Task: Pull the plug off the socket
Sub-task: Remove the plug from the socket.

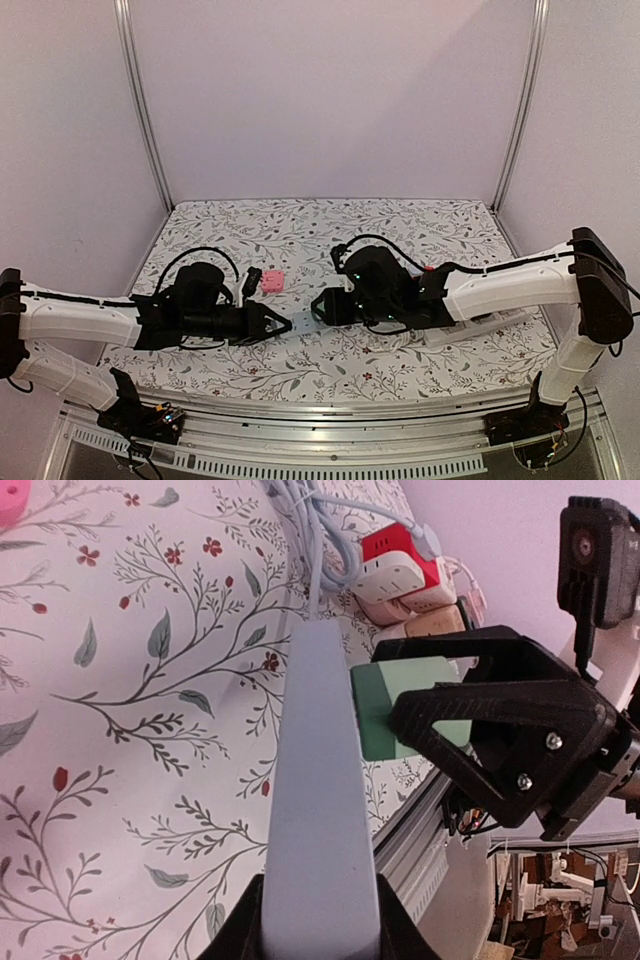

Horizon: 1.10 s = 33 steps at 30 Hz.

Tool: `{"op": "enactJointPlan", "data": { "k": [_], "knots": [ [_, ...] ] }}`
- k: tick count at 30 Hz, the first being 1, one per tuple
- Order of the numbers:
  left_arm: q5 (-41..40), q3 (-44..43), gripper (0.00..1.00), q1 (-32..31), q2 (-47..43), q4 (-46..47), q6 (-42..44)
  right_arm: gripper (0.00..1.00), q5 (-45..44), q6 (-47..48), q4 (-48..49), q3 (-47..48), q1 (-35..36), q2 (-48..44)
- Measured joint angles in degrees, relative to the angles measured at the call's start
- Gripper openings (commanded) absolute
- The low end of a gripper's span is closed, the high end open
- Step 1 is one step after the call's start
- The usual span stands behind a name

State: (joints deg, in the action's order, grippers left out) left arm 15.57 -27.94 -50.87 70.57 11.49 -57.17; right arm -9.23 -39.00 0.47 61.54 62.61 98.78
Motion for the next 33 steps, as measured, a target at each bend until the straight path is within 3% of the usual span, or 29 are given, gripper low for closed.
{"op": "enactJointPlan", "data": {
  "k": [14, 33],
  "knots": [
    [-0.98, 0.09, 0.00, 0.15, -0.81, -2.29, 0.37, 0.00, 7.10, -0.44, 0.68, 0.87, -2.14, 1.95],
    [-0.07, 0.11, 0.00, 0.26, -0.70, -2.34, 0.13, 0.00, -6.51, 1.33, -5.66, 3.89, 3.76, 1.95]
  ]
}}
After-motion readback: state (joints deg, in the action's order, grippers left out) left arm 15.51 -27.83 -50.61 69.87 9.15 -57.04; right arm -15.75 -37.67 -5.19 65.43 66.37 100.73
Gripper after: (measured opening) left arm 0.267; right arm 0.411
